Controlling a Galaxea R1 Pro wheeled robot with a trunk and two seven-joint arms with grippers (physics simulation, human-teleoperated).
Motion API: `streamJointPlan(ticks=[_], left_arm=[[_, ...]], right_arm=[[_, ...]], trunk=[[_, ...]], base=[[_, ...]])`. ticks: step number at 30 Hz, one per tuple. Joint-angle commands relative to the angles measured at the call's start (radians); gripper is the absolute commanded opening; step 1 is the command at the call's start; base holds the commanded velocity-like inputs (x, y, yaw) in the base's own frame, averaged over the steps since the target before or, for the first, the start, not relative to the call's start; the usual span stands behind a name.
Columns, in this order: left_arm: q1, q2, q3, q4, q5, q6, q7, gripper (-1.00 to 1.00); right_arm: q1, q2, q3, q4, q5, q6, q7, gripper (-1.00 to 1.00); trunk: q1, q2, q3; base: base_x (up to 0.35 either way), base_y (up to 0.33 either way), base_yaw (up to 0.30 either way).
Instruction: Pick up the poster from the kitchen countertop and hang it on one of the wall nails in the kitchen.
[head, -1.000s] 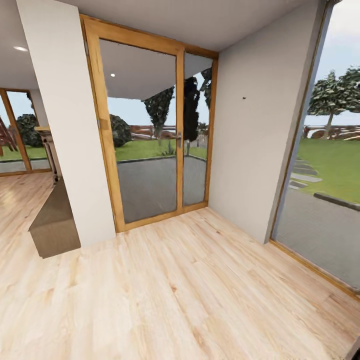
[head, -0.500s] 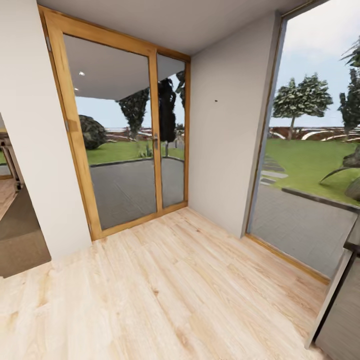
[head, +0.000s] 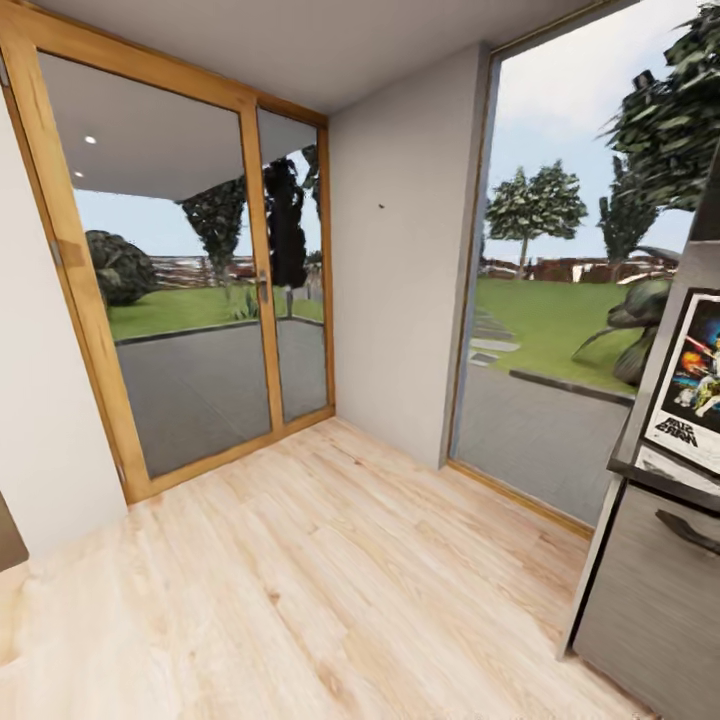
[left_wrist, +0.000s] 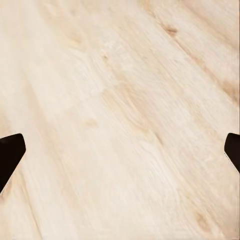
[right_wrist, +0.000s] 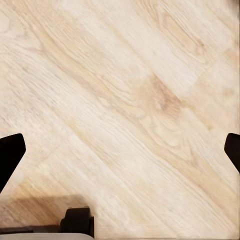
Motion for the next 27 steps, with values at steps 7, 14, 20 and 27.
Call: streamJointPlan(ticks=[7,14,20,27], left_arm=[[0.000,0.000,0.001,-0.001,-0.001,-0.001,0.000,1.00],[0.000,0.000,0.001,-0.001,-0.001,-0.001,0.000,1.00],[0.000,0.000,0.001,-0.001,-0.001,-0.001,0.000,1.00],[0.000,0.000,0.001,-0.001,-0.001,-0.001,0.000,1.00]], right_arm=[[-0.001,0.000,0.000,0.001,0.000,-0.002,0.000,1.00],[-0.001,0.000,0.000,0.001,0.000,-0.002,0.000,1.00],[-0.001,0.000,0.000,0.001,0.000,-0.002,0.000,1.00],[-0.001,0.000,0.000,0.001,0.000,-0.002,-0.002,1.00]], trunk=[[0.000,-0.001,0.003],[0.000,-0.001,0.007],[0.000,-0.001,0.011],[0.000,-0.001,0.015]], base=[[0.000,0.000,-0.299],[0.000,0.000,-0.299],[0.000,0.000,-0.299],[0.000,0.000,-0.299]])
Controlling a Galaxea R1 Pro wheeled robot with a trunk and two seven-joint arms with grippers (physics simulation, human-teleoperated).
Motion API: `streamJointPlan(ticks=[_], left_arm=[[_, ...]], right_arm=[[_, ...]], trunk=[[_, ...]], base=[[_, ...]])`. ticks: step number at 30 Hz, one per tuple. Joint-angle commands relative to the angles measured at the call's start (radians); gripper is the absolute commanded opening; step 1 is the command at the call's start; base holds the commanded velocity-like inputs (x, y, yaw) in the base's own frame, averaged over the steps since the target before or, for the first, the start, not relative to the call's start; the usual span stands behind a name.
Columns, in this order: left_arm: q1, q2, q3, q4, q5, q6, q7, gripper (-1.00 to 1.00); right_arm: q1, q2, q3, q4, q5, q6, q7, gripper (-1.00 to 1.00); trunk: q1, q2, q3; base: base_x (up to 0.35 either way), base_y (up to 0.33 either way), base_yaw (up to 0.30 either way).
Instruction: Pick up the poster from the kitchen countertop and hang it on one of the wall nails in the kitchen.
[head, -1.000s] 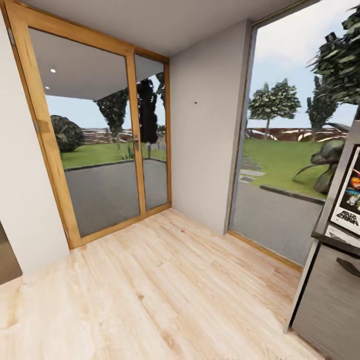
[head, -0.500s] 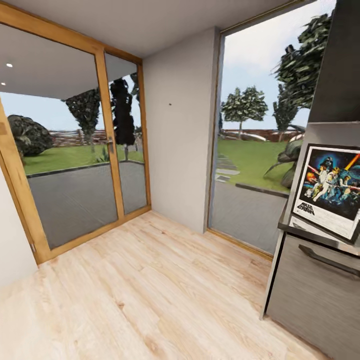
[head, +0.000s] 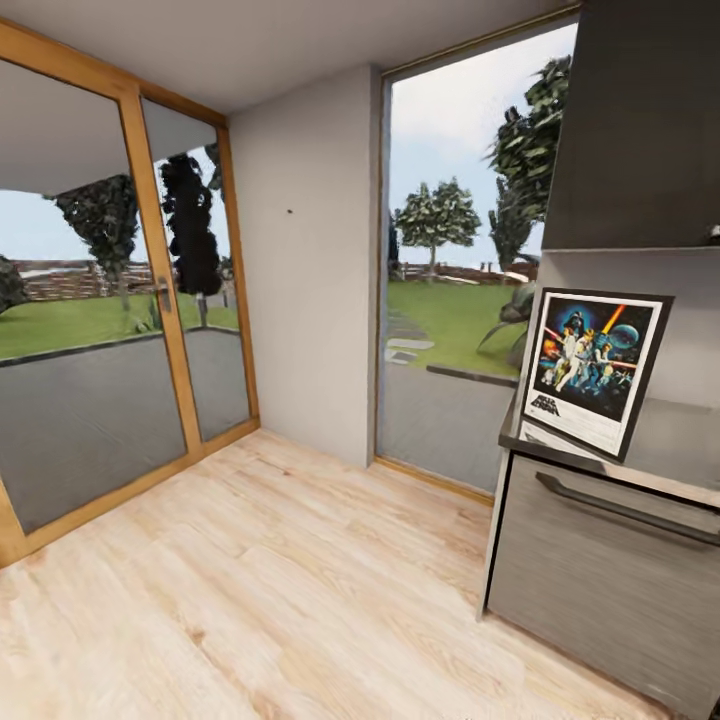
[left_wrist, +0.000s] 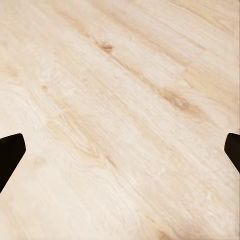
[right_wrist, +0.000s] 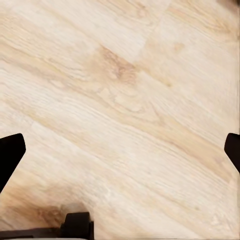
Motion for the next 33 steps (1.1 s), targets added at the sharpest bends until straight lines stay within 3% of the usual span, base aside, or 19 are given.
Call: streamJointPlan(ticks=[1,20,33], left_arm=[[0.000,0.000,0.001,-0.001,-0.001,-0.001,0.000,1.00],[0.000,0.000,0.001,-0.001,-0.001,-0.001,0.000,1.00],[0.000,0.000,0.001,-0.001,-0.001,-0.001,0.000,1.00]], right_arm=[[-0.001,0.000,0.000,0.001,0.000,-0.002,0.000,1.00],[-0.001,0.000,-0.002,0.002,0.000,-0.002,0.000,1.00],[-0.001,0.000,-0.001,0.002,0.000,-0.003,0.000,1.00]], trunk=[[0.000,-0.001,0.000],[0.000,-0.001,0.012],[0.000,-0.001,0.004]], base=[[0.000,0.000,-0.299],[0.000,0.000,-0.295],[0.000,0.000,-0.097]])
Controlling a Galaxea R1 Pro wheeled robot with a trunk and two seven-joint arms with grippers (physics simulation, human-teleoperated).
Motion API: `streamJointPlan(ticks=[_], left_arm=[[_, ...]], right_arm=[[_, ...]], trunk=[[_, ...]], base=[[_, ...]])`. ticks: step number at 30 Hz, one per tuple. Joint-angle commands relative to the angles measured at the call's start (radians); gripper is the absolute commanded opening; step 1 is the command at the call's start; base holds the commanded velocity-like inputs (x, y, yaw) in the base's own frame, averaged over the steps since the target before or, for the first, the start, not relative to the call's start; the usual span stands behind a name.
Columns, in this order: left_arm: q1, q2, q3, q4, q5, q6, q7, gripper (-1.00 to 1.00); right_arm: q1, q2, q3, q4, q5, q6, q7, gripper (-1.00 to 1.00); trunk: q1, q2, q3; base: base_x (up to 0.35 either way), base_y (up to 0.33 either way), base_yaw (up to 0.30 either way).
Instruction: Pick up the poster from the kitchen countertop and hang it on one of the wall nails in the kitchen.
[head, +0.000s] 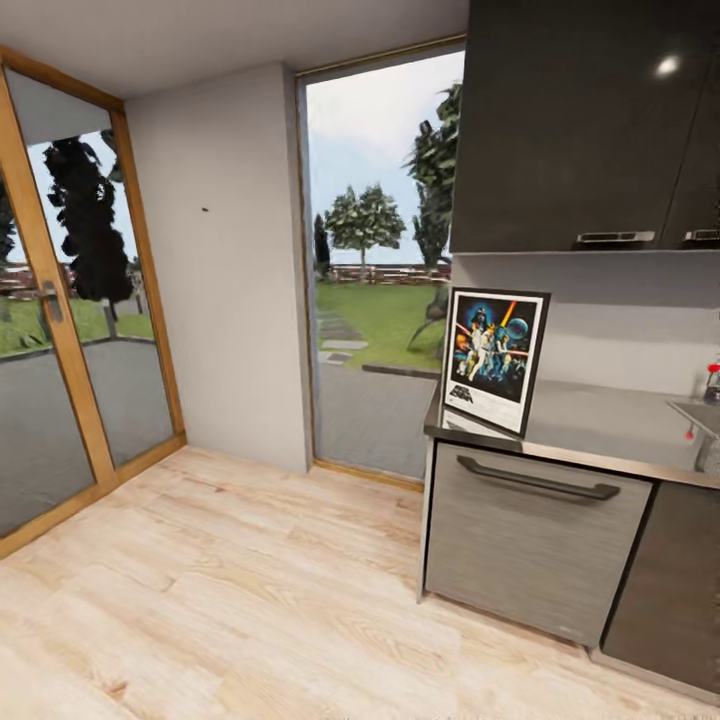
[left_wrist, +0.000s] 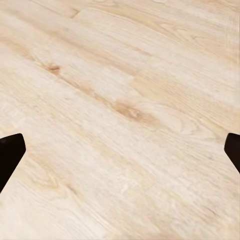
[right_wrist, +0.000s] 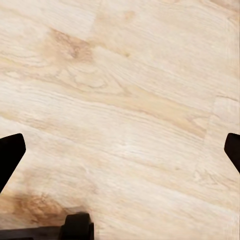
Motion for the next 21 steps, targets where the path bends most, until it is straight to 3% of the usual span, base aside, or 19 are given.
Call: streamJointPlan(ticks=[1,21], left_arm=[[0.000,0.000,0.001,-0.001,-0.001,-0.002,0.000,1.00],[0.000,0.000,0.001,-0.002,-0.001,-0.002,0.000,1.00]], right_arm=[[-0.001,0.000,0.000,0.000,0.000,-0.002,0.000,1.00],[-0.001,0.001,0.001,0.000,0.000,-0.003,0.000,1.00]], trunk=[[0.000,-0.001,-0.002],[0.000,-0.001,-0.033]], base=[[0.000,0.000,-0.094],[0.000,0.000,-0.096]])
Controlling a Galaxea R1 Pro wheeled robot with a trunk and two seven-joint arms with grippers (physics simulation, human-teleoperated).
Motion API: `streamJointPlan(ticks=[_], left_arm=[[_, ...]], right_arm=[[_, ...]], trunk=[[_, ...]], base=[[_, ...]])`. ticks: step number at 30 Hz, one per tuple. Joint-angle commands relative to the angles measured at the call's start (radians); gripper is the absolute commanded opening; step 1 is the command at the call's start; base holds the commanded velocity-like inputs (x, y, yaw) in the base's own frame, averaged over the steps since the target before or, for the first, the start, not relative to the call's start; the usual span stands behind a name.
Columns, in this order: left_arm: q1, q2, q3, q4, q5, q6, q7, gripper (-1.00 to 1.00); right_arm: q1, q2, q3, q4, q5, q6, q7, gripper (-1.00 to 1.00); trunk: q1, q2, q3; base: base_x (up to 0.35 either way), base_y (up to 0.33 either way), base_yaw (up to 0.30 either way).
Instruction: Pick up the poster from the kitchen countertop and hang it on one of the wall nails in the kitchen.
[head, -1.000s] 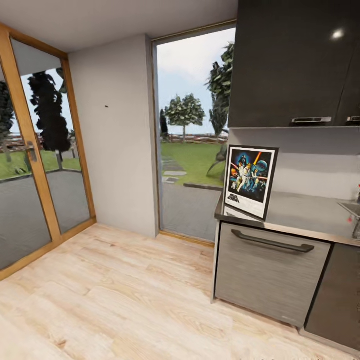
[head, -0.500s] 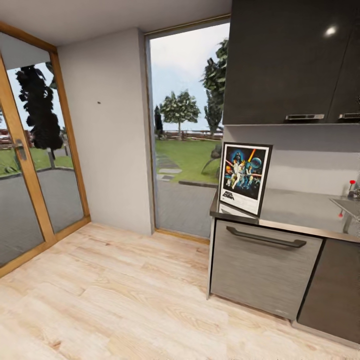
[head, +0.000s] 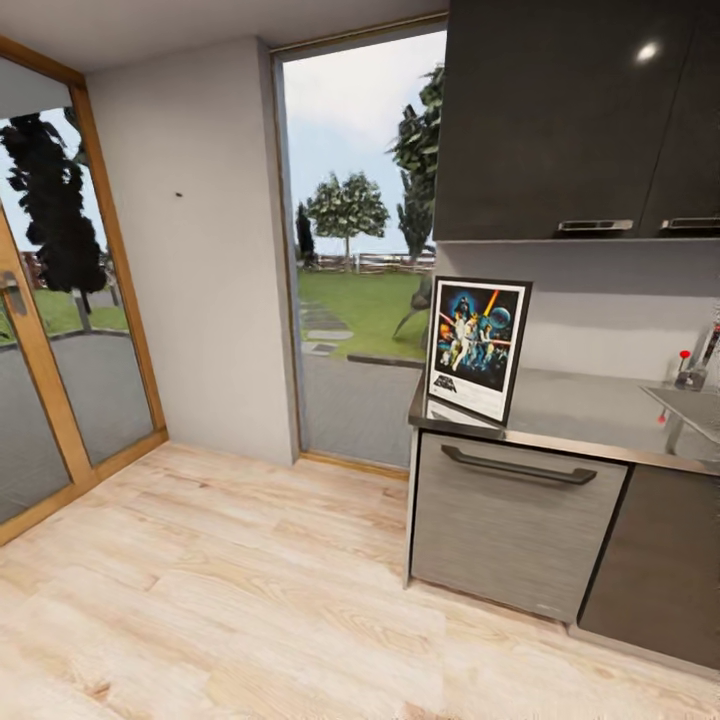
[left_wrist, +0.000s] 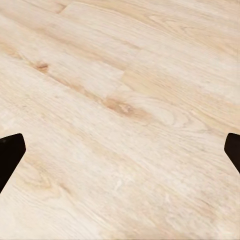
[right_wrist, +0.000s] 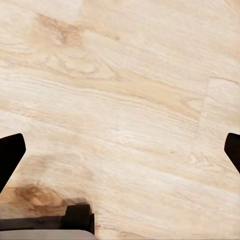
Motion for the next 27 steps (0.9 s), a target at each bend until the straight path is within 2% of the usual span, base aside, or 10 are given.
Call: streamJointPlan(ticks=[1,14,20,27], left_arm=[[0.000,0.000,0.001,-0.001,-0.001,-0.002,0.000,1.00],[0.000,0.000,0.001,-0.001,-0.001,-0.002,0.000,1.00],[0.000,0.000,0.001,-0.001,-0.001,-0.002,0.000,1.00],[0.000,0.000,0.001,-0.001,-0.001,-0.002,0.000,1.00]], right_arm=[[0.000,0.000,0.000,0.000,0.000,-0.002,0.000,1.00],[0.000,0.000,-0.001,0.000,0.000,-0.001,0.000,1.00],[0.000,-0.001,-0.001,0.000,0.000,-0.001,0.000,1.00],[0.000,-0.001,0.000,0.000,0.000,0.000,0.000,1.00]], trunk=[[0.000,-0.001,-0.002],[0.000,-0.001,-0.021],[0.000,-0.001,-0.022],[0.000,-0.001,-0.022]], base=[[0.000,0.000,-0.096],[0.003,-0.027,-0.070],[0.058,-0.238,-0.055],[0.074,-0.287,-0.240]])
